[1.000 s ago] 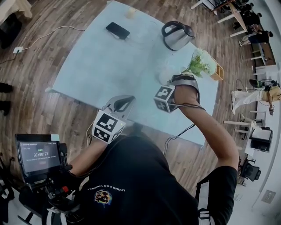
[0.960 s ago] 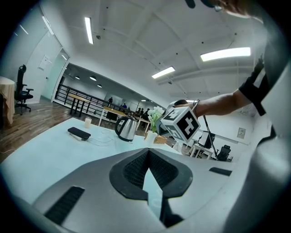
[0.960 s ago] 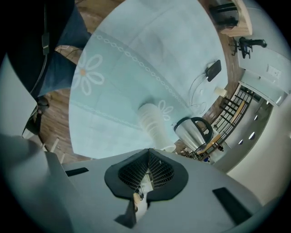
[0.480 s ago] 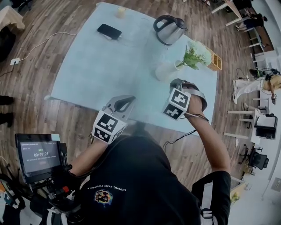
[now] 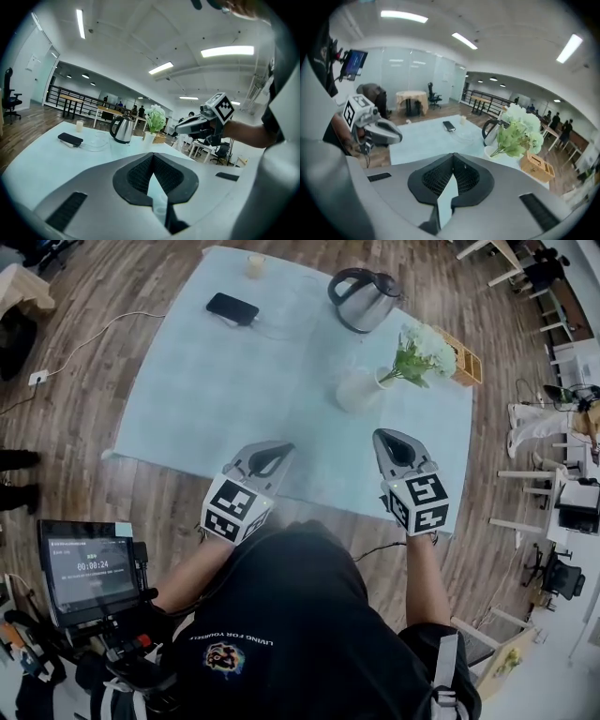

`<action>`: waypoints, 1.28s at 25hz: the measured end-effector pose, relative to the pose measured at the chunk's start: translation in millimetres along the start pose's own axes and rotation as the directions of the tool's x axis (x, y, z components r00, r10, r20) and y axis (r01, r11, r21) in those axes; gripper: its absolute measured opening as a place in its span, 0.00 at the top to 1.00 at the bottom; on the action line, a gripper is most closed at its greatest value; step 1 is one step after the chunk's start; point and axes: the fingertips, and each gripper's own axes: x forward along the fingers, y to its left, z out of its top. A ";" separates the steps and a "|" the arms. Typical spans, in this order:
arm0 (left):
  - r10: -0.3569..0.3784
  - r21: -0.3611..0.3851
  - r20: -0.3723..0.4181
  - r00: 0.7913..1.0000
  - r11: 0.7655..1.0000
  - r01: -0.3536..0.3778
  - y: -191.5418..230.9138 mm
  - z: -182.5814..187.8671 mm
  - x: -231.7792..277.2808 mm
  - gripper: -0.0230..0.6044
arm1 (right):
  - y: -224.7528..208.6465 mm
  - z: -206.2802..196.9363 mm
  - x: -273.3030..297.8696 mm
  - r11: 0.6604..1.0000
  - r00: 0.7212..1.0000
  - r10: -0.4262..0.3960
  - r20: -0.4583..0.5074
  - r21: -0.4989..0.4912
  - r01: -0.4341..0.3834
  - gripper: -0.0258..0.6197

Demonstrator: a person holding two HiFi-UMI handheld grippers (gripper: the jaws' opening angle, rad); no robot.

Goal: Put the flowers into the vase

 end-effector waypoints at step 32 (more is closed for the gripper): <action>-0.031 0.042 0.003 1.000 0.999 0.031 -65.1 13.4 44.4 0.95 | -27.9 -77.0 -89.2 0.291 0.736 -0.330 0.592 0.805 -0.517 0.93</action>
